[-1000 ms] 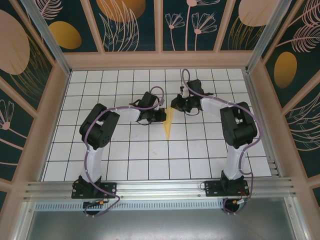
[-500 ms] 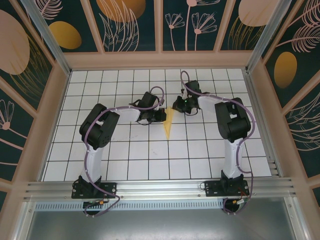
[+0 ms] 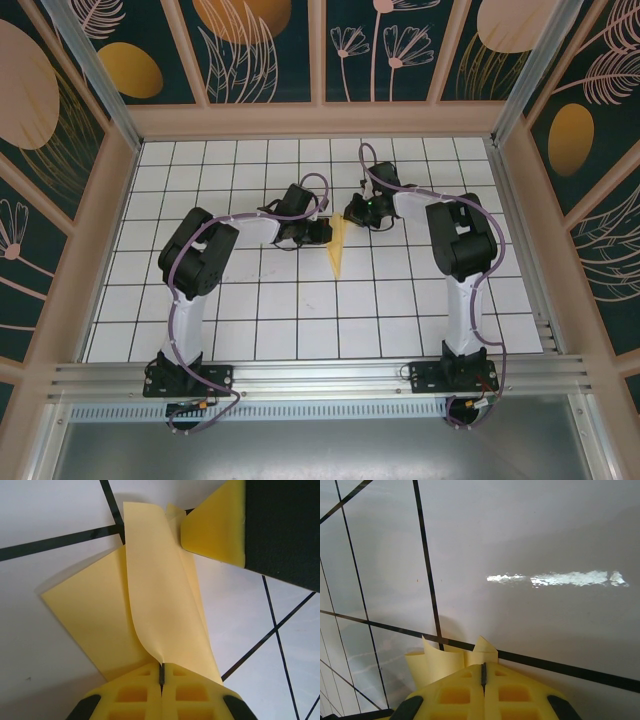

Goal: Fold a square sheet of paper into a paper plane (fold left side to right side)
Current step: Fold the wing for the fifth time at the center of the table.

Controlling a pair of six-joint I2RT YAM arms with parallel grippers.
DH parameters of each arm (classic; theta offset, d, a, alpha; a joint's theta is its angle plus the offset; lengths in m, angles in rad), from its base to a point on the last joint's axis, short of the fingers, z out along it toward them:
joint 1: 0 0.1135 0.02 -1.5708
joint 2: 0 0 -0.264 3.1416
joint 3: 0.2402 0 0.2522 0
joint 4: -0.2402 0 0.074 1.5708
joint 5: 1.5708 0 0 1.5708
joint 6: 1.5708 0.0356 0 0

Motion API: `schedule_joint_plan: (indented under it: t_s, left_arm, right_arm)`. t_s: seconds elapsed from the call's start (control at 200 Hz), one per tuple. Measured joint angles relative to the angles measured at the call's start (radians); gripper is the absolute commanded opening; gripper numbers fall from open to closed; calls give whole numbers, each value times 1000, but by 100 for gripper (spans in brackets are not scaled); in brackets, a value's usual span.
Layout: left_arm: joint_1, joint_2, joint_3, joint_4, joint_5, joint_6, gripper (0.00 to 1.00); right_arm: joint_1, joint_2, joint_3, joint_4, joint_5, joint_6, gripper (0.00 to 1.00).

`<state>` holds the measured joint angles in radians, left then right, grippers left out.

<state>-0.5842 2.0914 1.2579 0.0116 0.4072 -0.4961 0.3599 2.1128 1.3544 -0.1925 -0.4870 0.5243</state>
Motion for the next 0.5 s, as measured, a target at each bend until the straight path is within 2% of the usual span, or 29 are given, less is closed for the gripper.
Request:
schedule_joint_plan:
  t_s: [0.5]
  left_arm:
    - [2,-33,-7,-8,-3,22,7]
  right_arm:
    - [1,0,1,-3,0,-21,8]
